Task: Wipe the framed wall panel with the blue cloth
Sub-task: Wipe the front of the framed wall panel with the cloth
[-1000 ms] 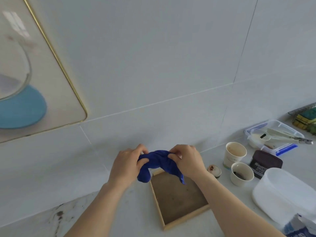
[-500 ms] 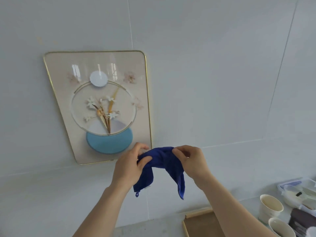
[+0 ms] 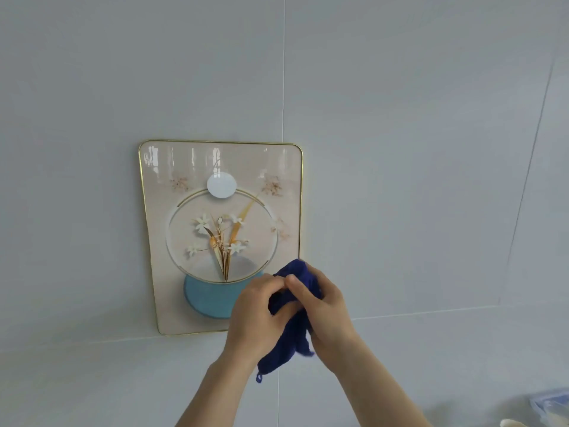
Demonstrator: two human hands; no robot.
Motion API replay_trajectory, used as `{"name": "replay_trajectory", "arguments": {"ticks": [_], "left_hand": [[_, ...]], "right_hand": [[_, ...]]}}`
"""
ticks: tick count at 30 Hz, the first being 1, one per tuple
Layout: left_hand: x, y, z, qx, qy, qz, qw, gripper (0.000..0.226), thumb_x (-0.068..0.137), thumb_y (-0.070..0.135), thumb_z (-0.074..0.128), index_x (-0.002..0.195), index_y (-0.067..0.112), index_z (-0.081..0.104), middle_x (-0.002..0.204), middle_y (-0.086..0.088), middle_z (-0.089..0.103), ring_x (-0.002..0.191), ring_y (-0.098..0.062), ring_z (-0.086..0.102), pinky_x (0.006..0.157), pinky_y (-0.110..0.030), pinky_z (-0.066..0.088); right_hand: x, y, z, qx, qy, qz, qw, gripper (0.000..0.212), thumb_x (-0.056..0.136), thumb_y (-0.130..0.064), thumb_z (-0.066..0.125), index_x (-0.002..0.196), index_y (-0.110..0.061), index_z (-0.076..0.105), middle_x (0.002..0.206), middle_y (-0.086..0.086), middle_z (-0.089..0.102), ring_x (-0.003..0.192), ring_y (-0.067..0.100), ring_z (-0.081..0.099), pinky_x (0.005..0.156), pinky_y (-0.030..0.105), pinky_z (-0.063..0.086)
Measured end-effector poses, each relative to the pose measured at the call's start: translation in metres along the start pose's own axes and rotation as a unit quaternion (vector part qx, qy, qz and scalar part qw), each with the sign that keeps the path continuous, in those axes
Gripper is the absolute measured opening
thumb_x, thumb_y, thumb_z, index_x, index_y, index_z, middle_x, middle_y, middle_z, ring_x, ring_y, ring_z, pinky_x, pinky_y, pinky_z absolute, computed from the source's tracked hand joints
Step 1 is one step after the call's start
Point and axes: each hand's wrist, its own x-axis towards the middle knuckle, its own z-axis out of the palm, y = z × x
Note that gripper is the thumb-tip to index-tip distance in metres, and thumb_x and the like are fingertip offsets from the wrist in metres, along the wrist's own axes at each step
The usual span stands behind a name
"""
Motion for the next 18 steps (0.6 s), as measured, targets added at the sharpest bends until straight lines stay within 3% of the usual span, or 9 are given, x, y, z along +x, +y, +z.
{"name": "replay_trajectory", "arguments": {"ticks": [3,7,10,12,14,16,18], "left_hand": [[0.006,-0.008,-0.019,0.012,0.000,0.044,0.999,0.033,0.083,0.046,0.069,0.115,0.037,0.069,0.105,0.021,0.065,0.108,-0.006,0.062,0.093,-0.022,0.048],[0.023,-0.024,-0.044,0.065,0.149,0.049,0.985,0.037,0.090,0.048,0.060,0.117,0.024,0.067,0.113,0.017,0.065,0.112,-0.010,0.061,0.099,-0.030,0.047],[0.043,-0.030,-0.049,0.153,0.201,0.077,0.965,0.040,0.095,0.048,0.054,0.125,0.023,0.065,0.122,0.010,0.066,0.121,-0.017,0.059,0.105,-0.026,0.037],[0.057,-0.034,-0.049,0.198,0.208,0.097,0.953,0.047,0.099,0.047,0.050,0.136,0.021,0.062,0.140,0.003,0.063,0.137,-0.021,0.053,0.119,-0.030,0.030],[0.072,-0.040,-0.048,0.235,0.204,0.120,0.943,0.053,0.103,0.043,0.045,0.148,0.018,0.056,0.157,-0.003,0.054,0.152,-0.024,0.042,0.131,-0.037,0.019],[0.085,-0.045,-0.044,0.264,0.192,0.143,0.934,0.058,0.106,0.040,0.040,0.157,0.014,0.045,0.168,-0.006,0.041,0.160,-0.024,0.030,0.134,-0.041,0.011],[0.096,-0.054,-0.038,0.288,0.185,0.152,0.927,0.062,0.108,0.041,0.034,0.163,0.011,0.034,0.173,-0.006,0.030,0.163,-0.023,0.020,0.135,-0.043,0.008]], "right_hand": [[0.019,-0.008,-0.004,-0.053,0.068,-0.043,0.995,0.021,0.096,-0.008,0.071,0.110,-0.022,0.078,0.102,0.005,0.084,0.102,0.025,0.079,0.091,0.041,0.062],[0.053,-0.031,0.003,-0.141,0.133,-0.167,0.967,0.022,0.096,-0.010,0.069,0.110,-0.026,0.074,0.099,-0.012,0.080,0.097,-0.002,0.073,0.083,0.013,0.054],[0.076,-0.038,0.019,-0.189,0.145,-0.273,0.932,0.027,0.095,-0.005,0.069,0.115,-0.023,0.072,0.109,-0.007,0.076,0.098,-0.010,0.067,0.078,0.001,0.049],[0.091,-0.037,0.029,-0.243,0.169,-0.362,0.884,0.034,0.092,0.004,0.069,0.119,-0.017,0.071,0.114,0.002,0.072,0.100,-0.007,0.066,0.080,0.005,0.051],[0.110,-0.030,0.034,-0.325,0.178,-0.433,0.822,0.046,0.087,0.012,0.068,0.126,-0.011,0.071,0.123,0.007,0.069,0.111,0.009,0.066,0.093,0.021,0.054],[0.126,-0.016,0.035,-0.389,0.164,-0.461,0.780,0.052,0.086,0.013,0.068,0.132,-0.012,0.070,0.140,0.010,0.065,0.131,0.023,0.062,0.101,0.028,0.053],[0.135,0.003,0.033,-0.451,0.142,-0.467,0.747,0.048,0.093,0.004,0.069,0.138,-0.014,0.067,0.156,0.012,0.055,0.150,0.028,0.046,0.108,0.031,0.049]]}}
